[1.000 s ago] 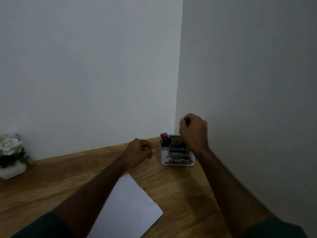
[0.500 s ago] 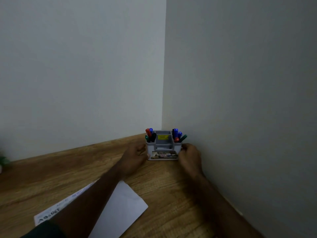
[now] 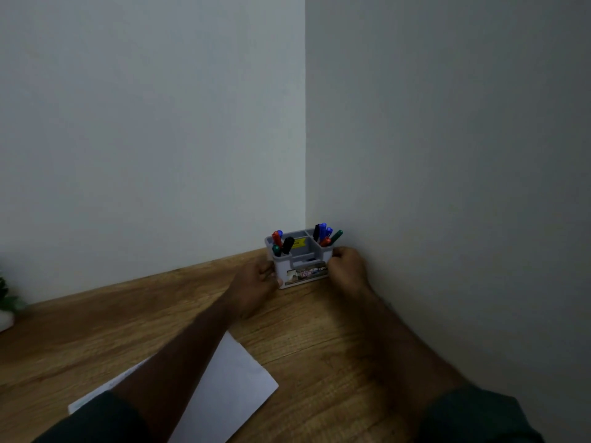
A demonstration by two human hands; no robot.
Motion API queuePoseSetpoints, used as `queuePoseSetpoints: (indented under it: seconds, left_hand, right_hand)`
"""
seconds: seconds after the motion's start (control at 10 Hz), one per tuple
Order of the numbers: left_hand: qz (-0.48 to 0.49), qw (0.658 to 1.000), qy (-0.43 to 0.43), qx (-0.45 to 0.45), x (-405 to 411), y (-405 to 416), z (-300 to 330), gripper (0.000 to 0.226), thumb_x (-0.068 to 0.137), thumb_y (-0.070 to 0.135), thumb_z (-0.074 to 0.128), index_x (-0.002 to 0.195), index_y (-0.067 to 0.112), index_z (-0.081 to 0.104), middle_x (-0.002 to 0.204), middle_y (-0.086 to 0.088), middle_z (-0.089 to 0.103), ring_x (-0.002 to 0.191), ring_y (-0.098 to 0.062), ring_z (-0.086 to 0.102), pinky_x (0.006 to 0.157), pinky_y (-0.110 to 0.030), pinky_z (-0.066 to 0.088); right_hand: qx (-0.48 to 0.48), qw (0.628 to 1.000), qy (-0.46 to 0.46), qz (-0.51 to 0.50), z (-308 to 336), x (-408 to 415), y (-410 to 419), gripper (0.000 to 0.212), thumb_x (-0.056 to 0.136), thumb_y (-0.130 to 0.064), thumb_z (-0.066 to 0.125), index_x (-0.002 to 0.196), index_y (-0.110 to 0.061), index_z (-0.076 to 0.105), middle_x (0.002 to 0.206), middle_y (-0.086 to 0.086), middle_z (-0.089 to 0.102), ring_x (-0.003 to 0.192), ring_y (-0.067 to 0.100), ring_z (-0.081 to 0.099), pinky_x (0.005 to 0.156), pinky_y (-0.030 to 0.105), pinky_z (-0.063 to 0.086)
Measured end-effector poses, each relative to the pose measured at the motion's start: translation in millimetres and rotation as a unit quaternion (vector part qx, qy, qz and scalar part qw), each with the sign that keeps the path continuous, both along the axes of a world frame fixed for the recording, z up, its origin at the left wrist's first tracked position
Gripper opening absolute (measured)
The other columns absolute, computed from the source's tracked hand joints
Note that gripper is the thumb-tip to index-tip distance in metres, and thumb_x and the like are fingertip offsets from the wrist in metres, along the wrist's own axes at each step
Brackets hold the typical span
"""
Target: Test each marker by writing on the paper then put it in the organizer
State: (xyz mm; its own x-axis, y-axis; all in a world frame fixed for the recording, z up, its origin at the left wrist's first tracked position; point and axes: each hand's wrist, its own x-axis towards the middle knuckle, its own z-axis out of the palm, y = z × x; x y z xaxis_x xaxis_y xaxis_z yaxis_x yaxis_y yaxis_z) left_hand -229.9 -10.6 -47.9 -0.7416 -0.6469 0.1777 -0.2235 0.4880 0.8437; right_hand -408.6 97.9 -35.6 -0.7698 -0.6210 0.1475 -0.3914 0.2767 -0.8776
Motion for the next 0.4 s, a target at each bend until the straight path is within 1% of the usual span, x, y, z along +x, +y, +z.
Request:
queuePoseSetpoints:
  seconds: [0.1,0.2,0.3,0.4]
  left_hand:
    - [0.008,1.0,-0.008,-0.001,0.5,0.4,1.2,0.046,0.088,0.015,0.066,0.132,0.017,0.055,0.129,0.003,0.062,0.116,-0.006,0.058,0.101,-0.029,0.048]
    - [0.021,0.999,-0.022,-0.029,4.1,10.2,6.9,0.043,0.089,0.015,0.064,0.131,0.015,0.056,0.128,0.003,0.062,0.112,-0.006,0.058,0.098,-0.029,0.049]
    - [0.036,0.997,-0.027,-0.067,10.5,19.3,10.2,0.043,0.091,0.014,0.063,0.133,0.013,0.053,0.129,0.002,0.06,0.114,-0.008,0.056,0.083,-0.009,0.044]
    - [0.083,0.989,-0.055,-0.111,28.4,29.3,17.0,0.057,0.092,0.026,0.062,0.143,0.008,0.041,0.142,-0.01,0.05,0.128,-0.021,0.051,0.095,-0.021,0.04]
  right_hand:
    - [0.009,1.0,0.0,0.0,0.8,0.3,1.2,0.022,0.095,-0.014,0.055,0.105,-0.007,0.073,0.106,0.012,0.072,0.094,0.023,0.065,0.087,0.038,0.054]
    - [0.001,0.999,0.028,-0.017,-0.1,6.8,7.6,0.018,0.096,-0.014,0.054,0.099,-0.007,0.071,0.097,0.008,0.069,0.089,0.021,0.063,0.074,0.031,0.051]
    - [-0.048,0.993,0.093,-0.046,-0.6,23.7,17.8,0.016,0.091,-0.004,0.055,0.103,-0.006,0.067,0.095,0.004,0.065,0.088,0.018,0.061,0.066,0.02,0.045]
    - [-0.105,0.978,0.174,-0.044,0.3,46.3,22.3,0.027,0.085,0.0,0.056,0.111,-0.005,0.063,0.106,0.01,0.067,0.097,0.024,0.063,0.073,0.026,0.047]
